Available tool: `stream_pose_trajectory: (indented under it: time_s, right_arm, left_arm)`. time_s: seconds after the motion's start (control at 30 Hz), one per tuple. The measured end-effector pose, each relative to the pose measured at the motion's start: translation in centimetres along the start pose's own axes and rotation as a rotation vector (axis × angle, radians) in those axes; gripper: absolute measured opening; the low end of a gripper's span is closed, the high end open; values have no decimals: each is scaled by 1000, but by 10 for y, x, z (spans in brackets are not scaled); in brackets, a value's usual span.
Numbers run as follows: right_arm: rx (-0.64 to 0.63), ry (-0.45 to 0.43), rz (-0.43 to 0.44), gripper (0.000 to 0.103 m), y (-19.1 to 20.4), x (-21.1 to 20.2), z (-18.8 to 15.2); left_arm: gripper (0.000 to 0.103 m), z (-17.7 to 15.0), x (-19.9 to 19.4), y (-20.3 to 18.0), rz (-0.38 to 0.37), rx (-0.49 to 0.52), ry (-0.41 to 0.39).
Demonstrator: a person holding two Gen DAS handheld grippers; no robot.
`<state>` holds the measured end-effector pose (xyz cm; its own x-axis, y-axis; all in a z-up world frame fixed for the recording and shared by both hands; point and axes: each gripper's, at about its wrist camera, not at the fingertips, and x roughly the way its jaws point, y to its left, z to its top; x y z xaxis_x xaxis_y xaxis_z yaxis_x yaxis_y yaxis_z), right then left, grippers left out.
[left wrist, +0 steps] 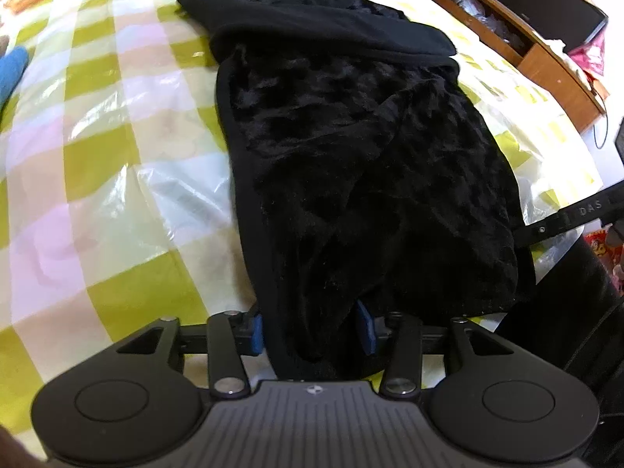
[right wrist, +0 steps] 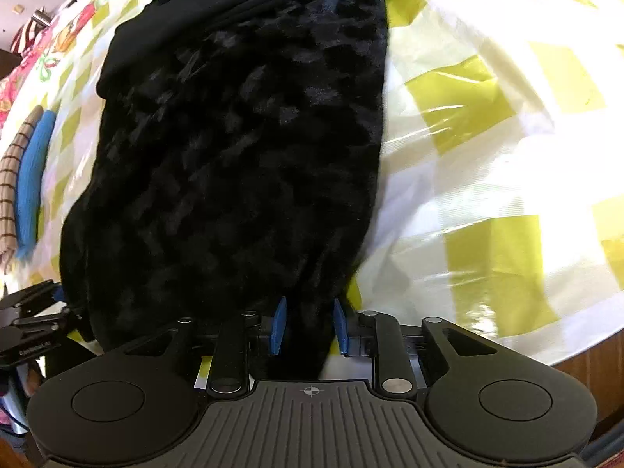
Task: Fold small clothes
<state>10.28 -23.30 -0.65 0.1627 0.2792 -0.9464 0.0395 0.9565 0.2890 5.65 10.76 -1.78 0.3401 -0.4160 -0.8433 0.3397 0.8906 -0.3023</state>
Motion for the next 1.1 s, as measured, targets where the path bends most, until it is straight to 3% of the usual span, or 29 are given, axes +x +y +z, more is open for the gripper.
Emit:
stream_pose_trajectory:
  time_s: [0.03, 0.13, 0.27, 0.37, 0.5, 0.63, 0.73, 0.83, 1.0, 1.1]
  right_arm:
    - [-7, 4, -1, 10, 2, 3, 0]
    - [4, -28, 80, 6, -1, -7, 0]
    - [20, -155, 198, 6, -6, -46, 5]
    - [49, -246, 295, 6, -12, -69, 19]
    - [73, -385, 413, 6, -17, -94, 60]
    - [120, -532, 499, 6, -24, -100, 133]
    - [222, -612, 470, 12, -36, -79, 197]
    - [246, -668, 374, 12, -46, -58, 237]
    - [165, -668, 329, 26, -56, -38, 226]
    - [70, -625, 262, 26, -55, -20, 219]
  left_arm:
    - [39, 0, -1, -1, -10, 3, 1]
    - [28, 1, -7, -1, -52, -13, 3]
    - [25, 12, -20, 7, -186, -119, -47]
    - [25, 33, -31, 11, -258, -171, -127]
    - [25, 89, -46, 22, -297, -215, -271]
    - [26, 164, -40, 47, -277, -265, -419]
    - [28, 221, -6, 79, -231, -352, -431]
    - [31, 248, 30, 102, -157, -440, -417]
    - [49, 232, 40, 100, -123, -438, -432]
    - [54, 221, 32, 101, -109, -431, -432]
